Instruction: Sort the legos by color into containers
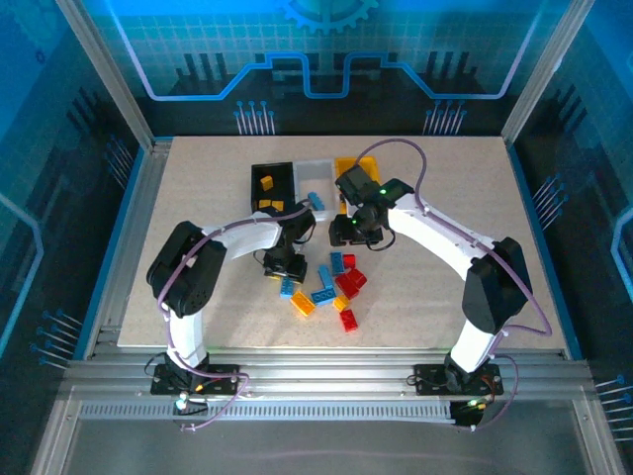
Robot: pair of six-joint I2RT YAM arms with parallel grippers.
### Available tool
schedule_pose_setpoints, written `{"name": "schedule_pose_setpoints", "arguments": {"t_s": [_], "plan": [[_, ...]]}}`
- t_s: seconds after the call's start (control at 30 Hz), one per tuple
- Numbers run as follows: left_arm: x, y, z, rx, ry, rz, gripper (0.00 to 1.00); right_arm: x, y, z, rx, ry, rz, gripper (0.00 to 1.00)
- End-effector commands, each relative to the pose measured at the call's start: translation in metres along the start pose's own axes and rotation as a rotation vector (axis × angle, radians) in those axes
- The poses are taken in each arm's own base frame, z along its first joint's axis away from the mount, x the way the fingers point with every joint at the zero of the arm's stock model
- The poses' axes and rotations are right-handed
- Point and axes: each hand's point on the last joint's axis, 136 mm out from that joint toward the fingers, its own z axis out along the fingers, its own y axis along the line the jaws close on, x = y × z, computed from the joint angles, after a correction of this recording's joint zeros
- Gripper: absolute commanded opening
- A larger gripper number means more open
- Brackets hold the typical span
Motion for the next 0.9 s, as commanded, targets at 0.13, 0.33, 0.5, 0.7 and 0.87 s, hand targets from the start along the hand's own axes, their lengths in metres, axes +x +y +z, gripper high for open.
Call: {"name": "schedule_pose_setpoints", "arguments": {"t_s": [0.13, 0.33, 0.5, 0.7, 0.87], "plan": [[0.004, 0.007, 0.007, -0.049, 0.032, 0.005, 0.54, 0.000, 0.006, -0.010, -0.023, -0.027, 0.004, 0.57], [0.002, 0.011, 0.002, -0.066, 0.020, 0.007, 0.36, 0.001, 0.004, -0.012, -0.020, -0.036, 0.006, 0.57], [-0.011, 0.018, -0.021, -0.060, -0.019, -0.011, 0.34, 0.000, 0.001, -0.016, -0.024, -0.048, 0.018, 0.57], [-0.055, 0.034, -0.094, 0.010, -0.177, -0.088, 0.35, -0.005, -0.009, -0.030, -0.036, -0.079, 0.054, 0.57], [-0.109, 0.036, -0.160, 0.091, -0.349, -0.134, 0.34, -0.002, -0.026, -0.045, -0.045, -0.115, 0.106, 0.57]]}}
